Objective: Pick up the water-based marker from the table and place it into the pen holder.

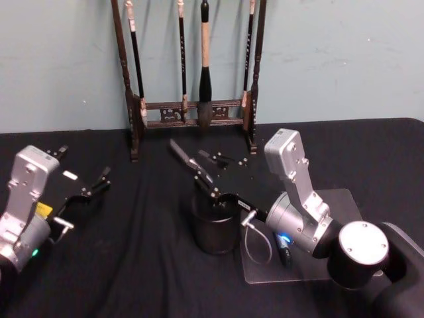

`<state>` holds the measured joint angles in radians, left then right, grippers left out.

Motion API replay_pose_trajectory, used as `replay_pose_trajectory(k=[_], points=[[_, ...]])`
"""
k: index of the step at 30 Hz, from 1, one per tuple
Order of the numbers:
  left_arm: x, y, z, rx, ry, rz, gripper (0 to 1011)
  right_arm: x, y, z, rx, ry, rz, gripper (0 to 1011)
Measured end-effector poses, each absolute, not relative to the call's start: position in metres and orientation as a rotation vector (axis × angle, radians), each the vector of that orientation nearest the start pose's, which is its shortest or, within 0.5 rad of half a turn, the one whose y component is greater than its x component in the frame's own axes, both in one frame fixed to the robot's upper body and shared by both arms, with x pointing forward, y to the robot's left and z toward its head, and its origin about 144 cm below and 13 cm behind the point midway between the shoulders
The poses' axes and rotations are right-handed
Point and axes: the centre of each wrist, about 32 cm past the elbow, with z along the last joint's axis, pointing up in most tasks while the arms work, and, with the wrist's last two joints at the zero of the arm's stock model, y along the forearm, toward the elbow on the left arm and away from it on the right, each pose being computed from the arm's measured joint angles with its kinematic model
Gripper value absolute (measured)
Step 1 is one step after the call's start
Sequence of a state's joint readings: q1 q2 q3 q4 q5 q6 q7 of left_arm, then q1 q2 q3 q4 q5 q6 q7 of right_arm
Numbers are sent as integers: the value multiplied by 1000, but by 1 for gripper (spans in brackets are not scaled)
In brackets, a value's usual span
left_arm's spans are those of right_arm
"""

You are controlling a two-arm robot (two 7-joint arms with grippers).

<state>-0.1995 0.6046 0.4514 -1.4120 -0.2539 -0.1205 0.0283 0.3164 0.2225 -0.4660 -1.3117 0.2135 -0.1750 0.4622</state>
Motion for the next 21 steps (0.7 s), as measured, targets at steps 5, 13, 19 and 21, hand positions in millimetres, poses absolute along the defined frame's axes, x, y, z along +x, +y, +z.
replay_pose_trajectory(k=[5,13,19,21], points=[[489,310,1140,304,-285,1248,1008,524,-173,1148,-10,-170,-717,422],[489,310,1140,304,-285,1248,1009,524,-173,1148,-10,-170,-718,706],[489,310,1140,304,-285,1248,1009,524,-173,1148,-10,-170,-718,848],[489,310,1140,304,-285,1248,1009,524,-173,1148,-10,-170,-718,920]])
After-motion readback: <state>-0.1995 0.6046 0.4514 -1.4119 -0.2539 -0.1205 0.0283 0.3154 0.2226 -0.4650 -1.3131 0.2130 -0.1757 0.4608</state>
